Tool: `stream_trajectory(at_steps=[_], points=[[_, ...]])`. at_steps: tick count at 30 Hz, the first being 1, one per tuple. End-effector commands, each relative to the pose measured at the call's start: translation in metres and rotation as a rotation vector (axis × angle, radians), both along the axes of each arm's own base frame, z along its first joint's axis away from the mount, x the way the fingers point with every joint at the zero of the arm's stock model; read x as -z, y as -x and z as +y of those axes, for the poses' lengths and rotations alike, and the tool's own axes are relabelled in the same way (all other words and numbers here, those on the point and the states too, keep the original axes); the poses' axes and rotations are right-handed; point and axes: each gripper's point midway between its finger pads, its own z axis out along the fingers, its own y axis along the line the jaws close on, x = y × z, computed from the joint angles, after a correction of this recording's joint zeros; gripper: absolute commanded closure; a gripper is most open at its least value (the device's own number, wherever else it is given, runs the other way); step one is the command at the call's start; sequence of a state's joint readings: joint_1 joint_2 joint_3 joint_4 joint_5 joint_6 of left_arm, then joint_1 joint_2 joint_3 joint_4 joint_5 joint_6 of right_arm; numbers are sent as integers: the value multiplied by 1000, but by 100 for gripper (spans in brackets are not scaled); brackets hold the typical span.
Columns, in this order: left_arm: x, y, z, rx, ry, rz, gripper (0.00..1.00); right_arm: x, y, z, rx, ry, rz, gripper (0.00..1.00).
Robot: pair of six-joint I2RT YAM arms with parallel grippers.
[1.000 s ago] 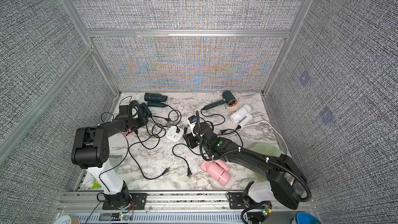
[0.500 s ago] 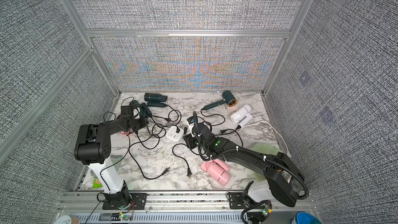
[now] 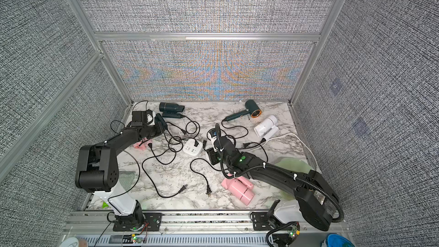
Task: Charge the blow dryers
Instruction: Pick up the plug from the center of the board.
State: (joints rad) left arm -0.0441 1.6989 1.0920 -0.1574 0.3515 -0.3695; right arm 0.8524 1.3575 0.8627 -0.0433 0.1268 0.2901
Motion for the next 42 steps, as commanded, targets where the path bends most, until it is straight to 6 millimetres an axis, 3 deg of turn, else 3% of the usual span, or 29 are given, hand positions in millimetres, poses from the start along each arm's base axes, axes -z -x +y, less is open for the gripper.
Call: stream_trajectory(at_steps=[1, 10, 11, 15, 19, 31, 42], points=[[-20, 16, -17, 74, 7, 6, 98, 0, 4, 1, -50, 20, 25, 56], [-76, 58, -55, 280, 19, -62, 98, -20, 8, -3, -195, -50, 62, 57], [-84, 62, -59, 312, 28, -82, 98, -36, 3, 0, -215, -79, 41, 57], [-116, 78, -75, 448, 60, -196, 98, -46, 1, 1, -274, -86, 44, 57], [-135, 92, -85, 547, 86, -260, 98, -58, -6, 6, -297, -87, 18, 57], [-154, 130, -110, 771, 206, -328, 98, -69, -8, 44, -477, -141, 61, 57], [-153, 132, -110, 770, 202, -343, 98, -61, -72, 76, -400, -128, -15, 57]])
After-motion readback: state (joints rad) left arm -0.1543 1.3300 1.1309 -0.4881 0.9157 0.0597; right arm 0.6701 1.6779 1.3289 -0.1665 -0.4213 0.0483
